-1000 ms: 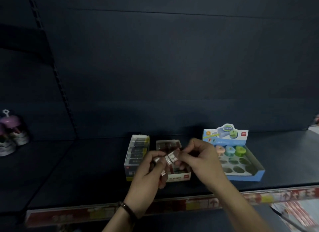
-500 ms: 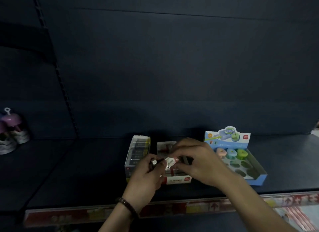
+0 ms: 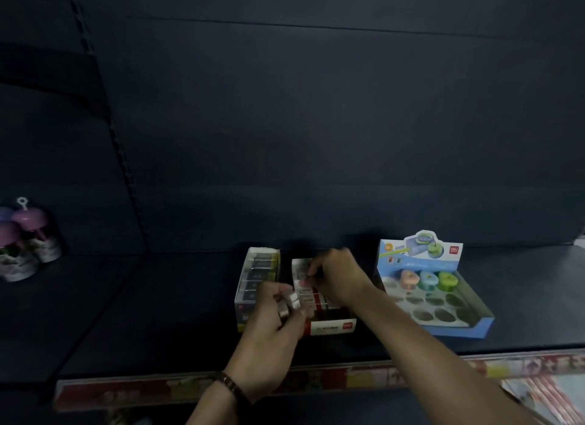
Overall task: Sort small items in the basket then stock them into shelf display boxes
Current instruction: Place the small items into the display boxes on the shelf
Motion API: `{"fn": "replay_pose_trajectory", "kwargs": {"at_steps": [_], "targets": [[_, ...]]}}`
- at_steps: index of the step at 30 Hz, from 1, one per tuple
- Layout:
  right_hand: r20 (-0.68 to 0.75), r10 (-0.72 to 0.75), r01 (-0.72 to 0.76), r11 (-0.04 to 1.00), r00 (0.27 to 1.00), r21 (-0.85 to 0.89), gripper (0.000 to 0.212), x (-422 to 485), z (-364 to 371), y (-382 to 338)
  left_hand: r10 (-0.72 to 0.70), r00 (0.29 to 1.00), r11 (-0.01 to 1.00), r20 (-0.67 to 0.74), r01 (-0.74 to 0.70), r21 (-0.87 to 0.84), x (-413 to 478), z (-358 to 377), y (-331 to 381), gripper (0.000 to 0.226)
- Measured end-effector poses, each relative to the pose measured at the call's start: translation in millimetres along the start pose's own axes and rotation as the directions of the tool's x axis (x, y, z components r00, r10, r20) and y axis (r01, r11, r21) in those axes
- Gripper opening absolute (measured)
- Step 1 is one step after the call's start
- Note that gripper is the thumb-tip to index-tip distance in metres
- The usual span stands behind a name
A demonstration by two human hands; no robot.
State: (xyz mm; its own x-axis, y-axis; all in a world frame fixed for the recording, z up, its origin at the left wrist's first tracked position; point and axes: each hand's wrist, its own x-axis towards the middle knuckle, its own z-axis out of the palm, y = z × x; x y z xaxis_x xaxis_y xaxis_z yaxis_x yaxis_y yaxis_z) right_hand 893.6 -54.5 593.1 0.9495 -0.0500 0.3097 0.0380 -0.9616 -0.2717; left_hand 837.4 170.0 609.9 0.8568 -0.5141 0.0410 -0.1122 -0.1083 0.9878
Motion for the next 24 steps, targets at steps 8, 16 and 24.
{"fn": "replay_pose_trajectory", "kwargs": {"at_steps": [8, 16, 24], "targets": [[0.106, 0.003, -0.001, 1.0, 0.994, -0.019, 0.02, -3.6, -5.8, -1.3, 0.089, 0.996, 0.994, 0.018, -0.088, -0.07, 1.9, -8.5, 4.1, 0.025], [-0.106, 0.085, -0.029, 0.895, 0.991, 0.445, 0.03, -43.1, -54.8, -21.5, 0.033, 0.995, 0.918, -0.089, -0.066, -0.391, 1.8, -1.6, 18.3, 0.025], [-0.312, 0.146, 0.093, 0.765, 0.939, 0.637, 0.033, -84.4, -66.1, -61.5, -0.073, 0.994, 0.749, -0.081, 0.001, -0.662, 4.6, 8.1, 27.1, 0.025]]}}
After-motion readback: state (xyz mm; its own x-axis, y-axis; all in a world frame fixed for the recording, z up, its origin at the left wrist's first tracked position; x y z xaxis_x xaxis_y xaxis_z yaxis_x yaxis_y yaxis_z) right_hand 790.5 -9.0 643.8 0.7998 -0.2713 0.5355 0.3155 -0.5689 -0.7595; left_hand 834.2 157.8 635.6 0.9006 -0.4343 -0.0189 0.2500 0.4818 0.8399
